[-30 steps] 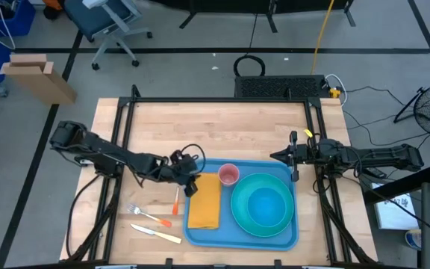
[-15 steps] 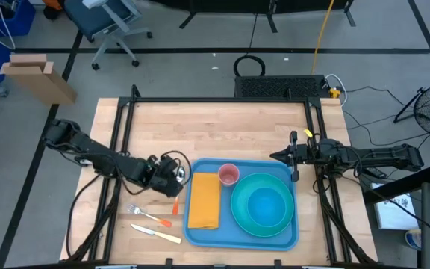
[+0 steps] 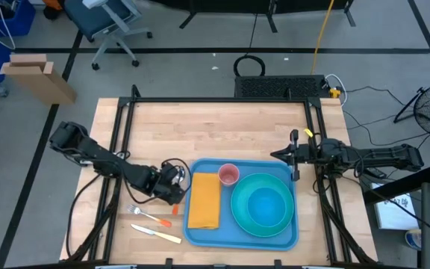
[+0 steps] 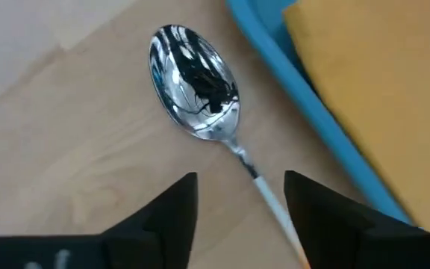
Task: Set up tray
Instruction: Put the orange spoon on the yellow napkin
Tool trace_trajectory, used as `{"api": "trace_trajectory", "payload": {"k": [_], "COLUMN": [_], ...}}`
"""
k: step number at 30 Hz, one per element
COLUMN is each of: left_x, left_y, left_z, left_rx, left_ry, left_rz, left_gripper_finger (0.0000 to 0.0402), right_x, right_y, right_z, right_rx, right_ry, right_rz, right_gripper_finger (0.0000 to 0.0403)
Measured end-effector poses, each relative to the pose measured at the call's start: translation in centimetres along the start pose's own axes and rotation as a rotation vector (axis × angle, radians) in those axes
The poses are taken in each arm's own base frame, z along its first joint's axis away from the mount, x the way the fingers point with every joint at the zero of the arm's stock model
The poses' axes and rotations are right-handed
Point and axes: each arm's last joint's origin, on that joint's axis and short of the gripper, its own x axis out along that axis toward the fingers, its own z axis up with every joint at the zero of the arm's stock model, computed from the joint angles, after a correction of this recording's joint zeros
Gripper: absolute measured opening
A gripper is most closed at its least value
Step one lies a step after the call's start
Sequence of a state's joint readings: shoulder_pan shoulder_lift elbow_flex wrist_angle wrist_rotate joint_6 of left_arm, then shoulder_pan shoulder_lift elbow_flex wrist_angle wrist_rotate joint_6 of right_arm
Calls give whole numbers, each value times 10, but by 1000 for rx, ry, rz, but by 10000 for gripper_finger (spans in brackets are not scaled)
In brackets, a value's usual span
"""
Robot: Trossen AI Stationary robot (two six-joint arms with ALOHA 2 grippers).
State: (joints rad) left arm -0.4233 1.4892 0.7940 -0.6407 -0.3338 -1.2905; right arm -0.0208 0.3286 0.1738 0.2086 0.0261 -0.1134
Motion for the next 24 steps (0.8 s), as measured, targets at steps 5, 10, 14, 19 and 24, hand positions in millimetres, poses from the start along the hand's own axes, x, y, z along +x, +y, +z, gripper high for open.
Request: {"api": "trace_trajectory", "payload": {"k": [5, 10, 14, 19, 24], "left_x": [-2, -2, 4, 11, 11], "left_y": [-4, -6, -7, -7, -7], "left_z": [-3, -5, -8, -7, -7], "left_rx": [-69, -101, -108, -122, -142], "left_ry": [-3, -26, -22, -8, -21], "left_rz": [-39, -42, -21, 4, 2], "left_gripper_finger": [222, 223, 223, 223, 223], "right_x": [0, -1, -5, -13, -24], "right_y": [0, 2, 5, 6, 7], "right_z": [1, 2, 5, 6, 3], "right_rx": [16, 63, 78, 102, 49], "right_ry": [-6, -24, -65, -72, -51], "right_rz": [1, 87, 175, 191, 128], "right_gripper_finger": [0, 0, 0, 0, 0]}}
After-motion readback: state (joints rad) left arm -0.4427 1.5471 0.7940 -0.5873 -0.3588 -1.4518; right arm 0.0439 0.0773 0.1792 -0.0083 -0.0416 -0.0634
